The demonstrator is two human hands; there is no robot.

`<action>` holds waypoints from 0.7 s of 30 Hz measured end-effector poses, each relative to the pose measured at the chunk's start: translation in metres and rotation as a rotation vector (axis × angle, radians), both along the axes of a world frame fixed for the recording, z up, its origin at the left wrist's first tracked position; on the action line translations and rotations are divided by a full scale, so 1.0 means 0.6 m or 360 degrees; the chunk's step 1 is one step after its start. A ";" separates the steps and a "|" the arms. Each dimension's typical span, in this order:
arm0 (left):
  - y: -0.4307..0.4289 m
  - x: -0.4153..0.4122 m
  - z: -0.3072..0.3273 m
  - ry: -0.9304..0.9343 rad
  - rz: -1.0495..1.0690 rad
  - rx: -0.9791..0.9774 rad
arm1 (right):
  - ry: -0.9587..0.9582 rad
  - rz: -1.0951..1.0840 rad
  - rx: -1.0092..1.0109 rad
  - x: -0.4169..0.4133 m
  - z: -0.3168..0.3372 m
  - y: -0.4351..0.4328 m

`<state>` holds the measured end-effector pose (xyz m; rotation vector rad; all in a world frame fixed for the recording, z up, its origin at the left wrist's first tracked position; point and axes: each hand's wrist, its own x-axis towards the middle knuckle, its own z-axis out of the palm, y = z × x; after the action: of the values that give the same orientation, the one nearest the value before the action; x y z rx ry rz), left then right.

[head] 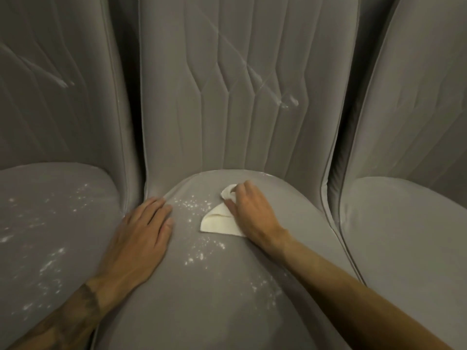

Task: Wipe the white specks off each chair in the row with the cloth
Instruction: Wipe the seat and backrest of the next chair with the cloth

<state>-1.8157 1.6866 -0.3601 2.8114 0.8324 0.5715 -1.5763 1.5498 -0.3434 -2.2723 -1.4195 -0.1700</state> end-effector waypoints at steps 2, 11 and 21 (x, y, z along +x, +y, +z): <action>0.002 -0.001 0.010 0.0039 -0.0002 0.0012 | -0.0041 -0.0084 -0.0025 0.047 0.000 -0.027; 0.012 -0.036 0.022 0.0150 0.0049 0.0026 | -0.0121 -0.0355 0.0097 -0.007 0.006 0.040; 0.001 -0.039 0.012 0.0066 0.0037 0.0144 | -0.0132 -0.0718 0.0025 0.082 0.014 -0.046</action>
<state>-1.8389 1.6870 -0.3529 2.9080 0.8696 0.5701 -1.5274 1.5222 -0.3351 -2.5650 -0.9154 -0.4175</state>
